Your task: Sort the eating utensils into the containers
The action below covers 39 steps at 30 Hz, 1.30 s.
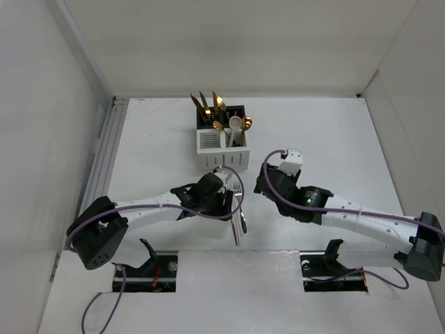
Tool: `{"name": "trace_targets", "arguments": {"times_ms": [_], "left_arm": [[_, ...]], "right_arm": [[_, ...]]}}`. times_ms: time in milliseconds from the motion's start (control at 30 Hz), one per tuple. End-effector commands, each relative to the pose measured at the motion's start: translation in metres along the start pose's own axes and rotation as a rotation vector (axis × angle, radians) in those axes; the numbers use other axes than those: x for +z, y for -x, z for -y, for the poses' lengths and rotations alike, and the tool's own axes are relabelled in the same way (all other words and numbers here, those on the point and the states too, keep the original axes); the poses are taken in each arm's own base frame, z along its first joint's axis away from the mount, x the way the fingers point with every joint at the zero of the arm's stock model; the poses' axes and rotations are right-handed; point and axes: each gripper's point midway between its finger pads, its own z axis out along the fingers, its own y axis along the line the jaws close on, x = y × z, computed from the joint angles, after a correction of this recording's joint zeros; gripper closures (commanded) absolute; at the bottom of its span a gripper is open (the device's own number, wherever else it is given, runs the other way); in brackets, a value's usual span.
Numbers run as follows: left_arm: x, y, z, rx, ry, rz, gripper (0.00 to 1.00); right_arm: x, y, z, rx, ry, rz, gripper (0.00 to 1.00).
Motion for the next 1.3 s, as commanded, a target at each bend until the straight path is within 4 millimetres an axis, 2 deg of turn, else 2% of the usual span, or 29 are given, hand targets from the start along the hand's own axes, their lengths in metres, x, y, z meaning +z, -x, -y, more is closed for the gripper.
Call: {"name": "trace_targets", "arguments": {"times_ms": [0,33,133,267,533,633,800,967,1033,1133,1167,1267], "left_arm": [[0.002,-0.008,0.015,0.023,-0.045,-0.031,0.46],[0.004,-0.008,0.018,0.032,-0.048,-0.037,0.46],[0.009,-0.009,0.01,0.03,0.0,-0.045,0.46],[0.013,-0.012,-0.002,-0.002,0.074,-0.057,0.52],[0.017,0.01,0.008,-0.001,0.076,-0.025,0.52],[0.02,0.004,-0.002,0.0,0.129,-0.052,0.52],[0.021,-0.01,-0.017,-0.016,0.211,-0.125,0.69],[0.024,-0.009,-0.018,-0.014,0.228,-0.131,0.72],[0.025,-0.002,-0.013,-0.014,0.22,-0.119,0.72],[0.021,-0.011,-0.029,-0.006,0.3,-0.163,0.85],[0.018,-0.021,-0.038,-0.002,0.344,-0.203,0.88],[0.015,-0.043,-0.055,0.015,0.393,-0.262,0.9]], "right_arm": [[-0.003,0.004,0.009,0.031,-0.036,0.027,0.25],[-0.002,0.001,0.014,0.016,-0.053,0.026,0.25],[-0.002,0.0,0.019,0.011,-0.07,0.025,0.25],[-0.002,-0.005,0.028,0.017,-0.085,0.026,0.25],[-0.008,-0.006,0.044,0.018,-0.096,0.044,0.25],[-0.01,-0.003,0.05,0.007,-0.116,0.056,0.25],[-0.013,0.0,0.058,-0.002,-0.133,0.068,0.24],[-0.014,0.001,0.064,0.001,-0.141,0.085,0.24],[-0.015,0.003,0.064,0.008,-0.136,0.088,0.24],[-0.016,0.002,0.066,-0.008,-0.141,0.084,0.23],[-0.016,0.003,0.068,-0.016,-0.151,0.088,0.23],[-0.017,0.006,0.07,-0.02,-0.153,0.1,0.23]]}}
